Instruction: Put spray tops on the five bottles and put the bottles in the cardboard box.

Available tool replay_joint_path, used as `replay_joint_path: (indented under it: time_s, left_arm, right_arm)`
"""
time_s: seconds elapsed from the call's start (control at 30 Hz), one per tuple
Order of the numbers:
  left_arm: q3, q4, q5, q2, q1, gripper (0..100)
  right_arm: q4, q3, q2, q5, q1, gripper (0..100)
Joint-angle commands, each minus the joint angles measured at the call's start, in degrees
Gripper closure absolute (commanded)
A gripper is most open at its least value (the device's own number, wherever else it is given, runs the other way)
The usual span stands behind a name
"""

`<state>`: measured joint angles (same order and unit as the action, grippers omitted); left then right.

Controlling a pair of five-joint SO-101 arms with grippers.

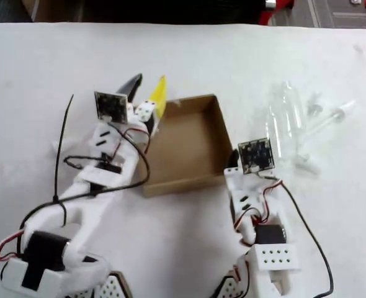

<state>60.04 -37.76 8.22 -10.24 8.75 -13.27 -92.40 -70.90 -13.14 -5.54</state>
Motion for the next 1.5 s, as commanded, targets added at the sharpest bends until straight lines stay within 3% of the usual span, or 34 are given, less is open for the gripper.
replay_joint_path:
  time_s: [0.0, 0.23, 0.37, 0.43, 0.57, 0.7, 0.8, 1.03, 1.47]
  left_arm:
    - [-0.62, 0.26, 0.62, -4.00, -0.57, 82]
    - [-0.62, 5.98, 0.88, -8.75, -0.57, 82]
    - [-1.85, 10.73, 4.92, -13.67, -1.71, 82]
    - [-4.66, 18.20, 7.91, -16.75, -2.95, 82]
    - [-16.00, 43.52, 12.48, -22.90, -6.64, 82]
    - [-31.82, 69.71, 13.01, -25.36, -9.36, 82]
    - [-42.29, 84.40, 12.92, -24.48, -9.89, 82]
    - [-55.12, 97.76, 7.56, -17.98, -10.07, 82]
    - [-75.69, 126.33, 5.71, -15.34, -14.99, 82]
  right_arm:
    - [1.19, 0.79, -0.04, -0.97, -0.31, 91.7]
    - [1.19, 0.79, -0.04, -0.97, -0.31, 91.8]
    - [1.19, 0.79, -0.04, -0.97, -0.31, 91.8]
    - [1.19, 0.79, -0.04, -1.05, -0.31, 91.8]
    - [1.19, 0.79, -0.04, -1.05, -0.31, 91.8]
    - [1.19, 0.79, -0.04, -1.05, -0.31, 91.8]
    - [1.19, 0.79, -0.04, -1.05, -0.31, 91.8]
    - [1.19, 0.53, -0.04, -1.05, -0.31, 91.8]
    - [1.19, 0.53, -0.04, -1.05, 0.22, 91.6]
